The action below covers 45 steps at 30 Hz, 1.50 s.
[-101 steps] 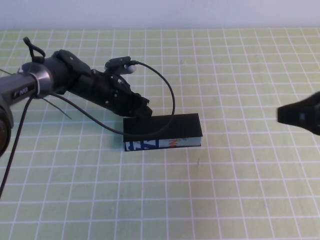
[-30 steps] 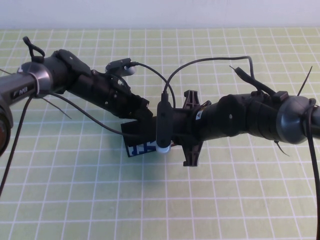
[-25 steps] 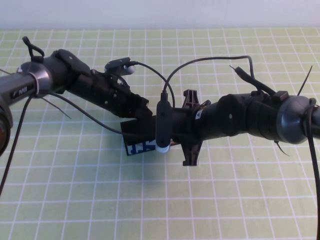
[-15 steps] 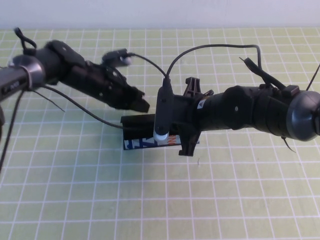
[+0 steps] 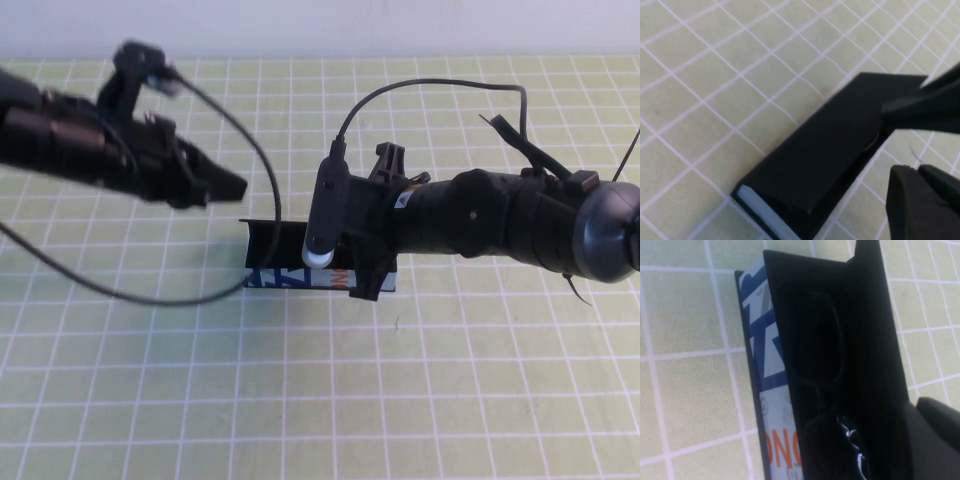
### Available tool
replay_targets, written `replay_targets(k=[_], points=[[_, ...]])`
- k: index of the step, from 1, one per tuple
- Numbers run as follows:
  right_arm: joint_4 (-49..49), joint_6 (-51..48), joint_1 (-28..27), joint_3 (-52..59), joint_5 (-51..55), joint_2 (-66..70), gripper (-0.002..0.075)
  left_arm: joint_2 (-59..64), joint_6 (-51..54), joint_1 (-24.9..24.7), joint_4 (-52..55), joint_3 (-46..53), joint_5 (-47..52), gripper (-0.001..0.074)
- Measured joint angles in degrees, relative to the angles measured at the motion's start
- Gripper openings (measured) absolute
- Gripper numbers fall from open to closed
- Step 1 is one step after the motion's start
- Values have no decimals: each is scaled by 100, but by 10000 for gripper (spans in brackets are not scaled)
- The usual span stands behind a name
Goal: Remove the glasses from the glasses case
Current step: Pick up the glasses from the glasses case
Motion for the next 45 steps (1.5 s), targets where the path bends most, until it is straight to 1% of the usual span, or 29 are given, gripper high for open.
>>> replay_targets(k=[2, 5, 8, 14, 18, 26, 28, 33, 35, 37, 40, 42, 45], points=[[52, 10, 0, 0, -23, 0, -8, 54, 697, 0, -466, 491, -150, -4], [199, 10, 0, 0, -105, 0, -8, 315, 1300, 0, -822, 791, -192, -4], [372, 10, 0, 0, -167, 0, -8, 671, 1611, 0, -1093, 814, -123, -4], [514, 10, 0, 0, -190, 0, -8, 1257, 2447, 0, -2014, 814, -167, -4], [538, 10, 0, 0, -196, 0, -8, 1566, 2637, 0, -2266, 680, -194, -4], [781, 12, 0, 0, -217, 0, -2, 1893, 2664, 0, -2475, 324, -230, -4], [922, 12, 0, 0, -226, -5, 33, 1893, 2664, 0, -2475, 322, -242, -4], [1428, 34, 0, 0, -32, -251, 231, 1893, 2664, 0, -2485, 302, -265, -4], [1893, 75, 0, 0, 217, -430, 252, 1893, 2664, 0, -2485, 302, -265, -4], [2328, 287, 0, 0, 498, -610, 224, 1893, 2664, 0, -2485, 302, -265, -4], [2591, 1113, 0, 0, 1022, -795, 115, 1893, 2653, 0, -2485, 302, -265, -4], [2492, 1870, 0, 0, 1366, -809, 40, 1893, 2639, 0, -2474, 302, -265, -4], [1961, 3017, 0, 0, 1598, -721, 1, 1893, 2608, 0, -2474, 302, -275, -4]])
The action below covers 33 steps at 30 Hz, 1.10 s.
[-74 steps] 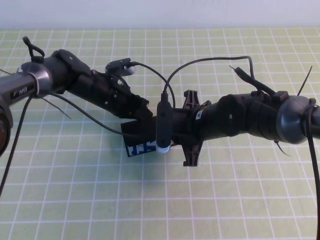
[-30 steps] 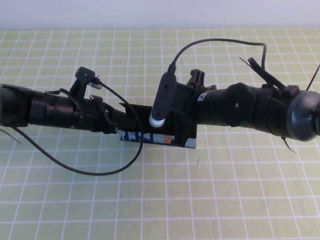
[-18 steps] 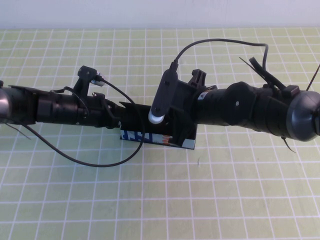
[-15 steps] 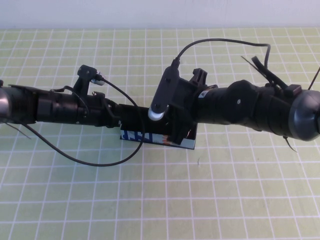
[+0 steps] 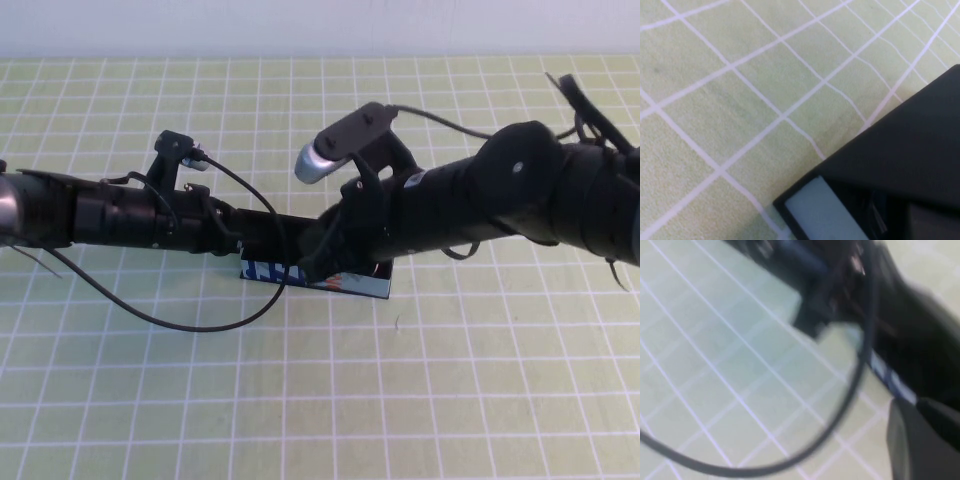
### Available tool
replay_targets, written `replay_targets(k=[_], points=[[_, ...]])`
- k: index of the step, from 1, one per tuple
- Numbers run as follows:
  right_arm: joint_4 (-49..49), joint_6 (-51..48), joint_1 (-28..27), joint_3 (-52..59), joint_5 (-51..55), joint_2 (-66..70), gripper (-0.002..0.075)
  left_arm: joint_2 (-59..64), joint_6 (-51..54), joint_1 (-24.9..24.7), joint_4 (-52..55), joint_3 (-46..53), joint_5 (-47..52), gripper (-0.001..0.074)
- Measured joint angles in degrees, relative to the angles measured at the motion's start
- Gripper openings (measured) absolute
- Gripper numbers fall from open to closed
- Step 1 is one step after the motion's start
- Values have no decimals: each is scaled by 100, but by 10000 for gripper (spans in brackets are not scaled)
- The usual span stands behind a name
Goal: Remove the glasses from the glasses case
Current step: Pick up the glasses from the glasses case
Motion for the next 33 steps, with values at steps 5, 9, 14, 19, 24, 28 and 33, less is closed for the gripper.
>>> replay_targets(k=[5, 9, 14, 19, 24, 28, 33], points=[[-1156, 1510, 0, 0, -1, 339, -13, 0, -12, 0, 0, 0, 2, -4], [-1541, 1998, -10, -43, -175, 579, -15, 0, -85, 0, 78, 0, 2, -4], [-1578, 2113, -142, -467, -243, 784, -16, 0, -185, 0, 267, 0, 13, -4], [-1578, 2223, -360, -951, -257, 1006, -16, 0, -331, 0, 466, 0, 138, -4], [-1589, 2263, -549, -1504, -25, 1356, -16, 0, -486, 0, 678, -9, 288, -4], [-1639, 2376, -688, -1894, 258, 1663, -16, 0, -679, 0, 831, -22, 329, -4], [-1695, 2411, -823, -2277, 633, 1963, -16, 0, -777, 0, 956, -22, 517, -4]])
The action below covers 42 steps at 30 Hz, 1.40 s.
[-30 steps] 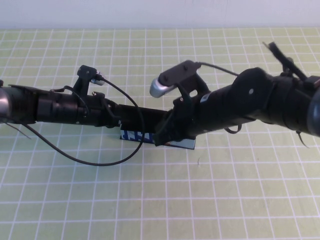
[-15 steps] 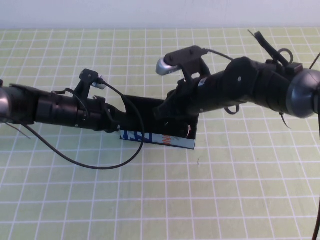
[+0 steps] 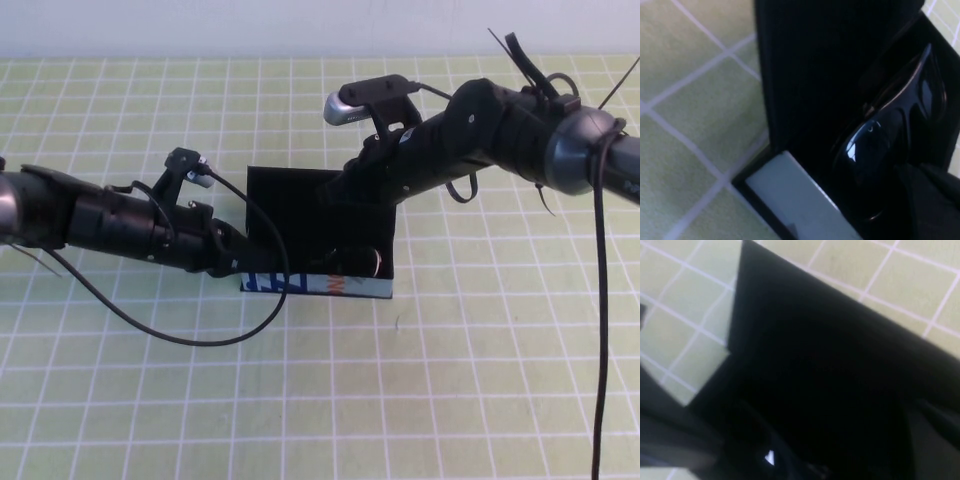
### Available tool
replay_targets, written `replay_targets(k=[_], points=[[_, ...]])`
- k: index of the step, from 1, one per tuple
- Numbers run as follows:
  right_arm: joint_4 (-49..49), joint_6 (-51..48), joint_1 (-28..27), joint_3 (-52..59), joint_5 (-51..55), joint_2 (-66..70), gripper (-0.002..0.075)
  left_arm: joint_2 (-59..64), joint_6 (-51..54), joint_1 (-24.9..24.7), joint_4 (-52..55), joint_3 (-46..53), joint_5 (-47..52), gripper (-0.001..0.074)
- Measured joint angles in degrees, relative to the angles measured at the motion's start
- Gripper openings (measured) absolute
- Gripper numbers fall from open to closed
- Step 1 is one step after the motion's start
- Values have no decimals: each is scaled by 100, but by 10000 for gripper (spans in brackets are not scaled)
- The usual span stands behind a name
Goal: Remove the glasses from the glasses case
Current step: Pick up the glasses from the glasses case
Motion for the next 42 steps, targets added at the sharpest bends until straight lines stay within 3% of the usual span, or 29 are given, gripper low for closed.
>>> replay_targets(k=[13, 20, 26, 33, 37, 42], points=[[-23, 141, -197, -368, 551, 522, -16, -184, -42, 0, 141, 0, 269, -4], [-144, 90, -206, -917, 1428, 531, -17, -336, 196, 0, -323, 0, -469, -4], [-188, -492, -195, -1432, 2460, 531, -17, -336, 495, 0, -860, 0, -1077, -4], [-390, -1924, 137, -1907, 3642, 531, -11, -202, 581, 0, -1175, 0, -1255, -4], [-1123, -2309, 550, -1946, 3838, 531, 40, -70, 593, 0, -1248, 0, -1234, -4], [-1687, -2537, 787, -1946, 3788, 535, 193, -57, 601, 0, -1273, 0, -1106, -4]])
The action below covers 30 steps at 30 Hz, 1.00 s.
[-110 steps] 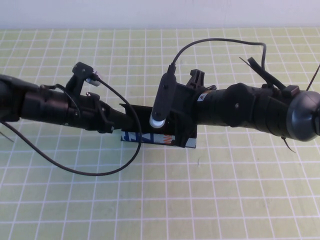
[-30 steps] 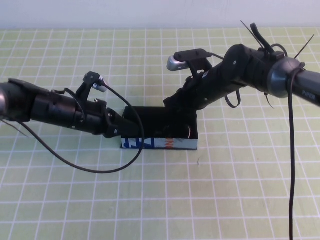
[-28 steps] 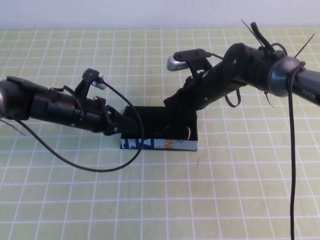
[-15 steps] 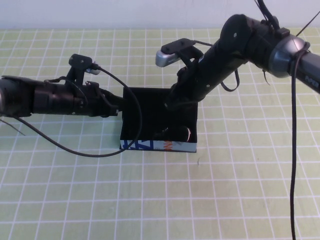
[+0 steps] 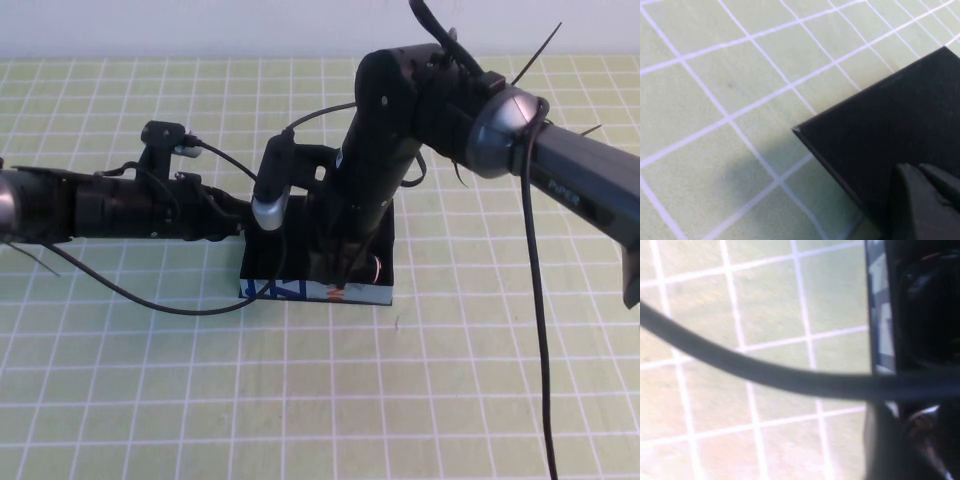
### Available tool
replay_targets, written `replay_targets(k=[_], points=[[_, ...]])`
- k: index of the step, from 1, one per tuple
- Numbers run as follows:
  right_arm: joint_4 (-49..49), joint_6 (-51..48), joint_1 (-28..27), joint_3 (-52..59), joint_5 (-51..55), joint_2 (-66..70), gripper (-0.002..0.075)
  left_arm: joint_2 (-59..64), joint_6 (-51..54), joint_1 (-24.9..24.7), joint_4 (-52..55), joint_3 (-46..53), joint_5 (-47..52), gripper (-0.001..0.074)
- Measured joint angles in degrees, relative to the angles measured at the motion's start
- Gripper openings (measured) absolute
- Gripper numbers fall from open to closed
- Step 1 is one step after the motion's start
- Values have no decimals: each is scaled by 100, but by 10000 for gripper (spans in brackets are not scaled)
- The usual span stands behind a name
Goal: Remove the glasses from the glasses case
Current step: Pick up the glasses from the glasses case
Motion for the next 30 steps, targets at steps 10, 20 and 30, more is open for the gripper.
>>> replay_targets(k=[10, 20, 30], points=[[-161, -499, 0, 0, -698, 84, 315, 0, 0, 0, 0, 0, 76, -4], [-161, -742, 0, -4, -842, 311, 317, 0, 13, 0, 0, 0, 119, -4], [-252, -754, -10, -4, -938, 446, 317, 0, 13, 0, 0, 0, 206, -4]])
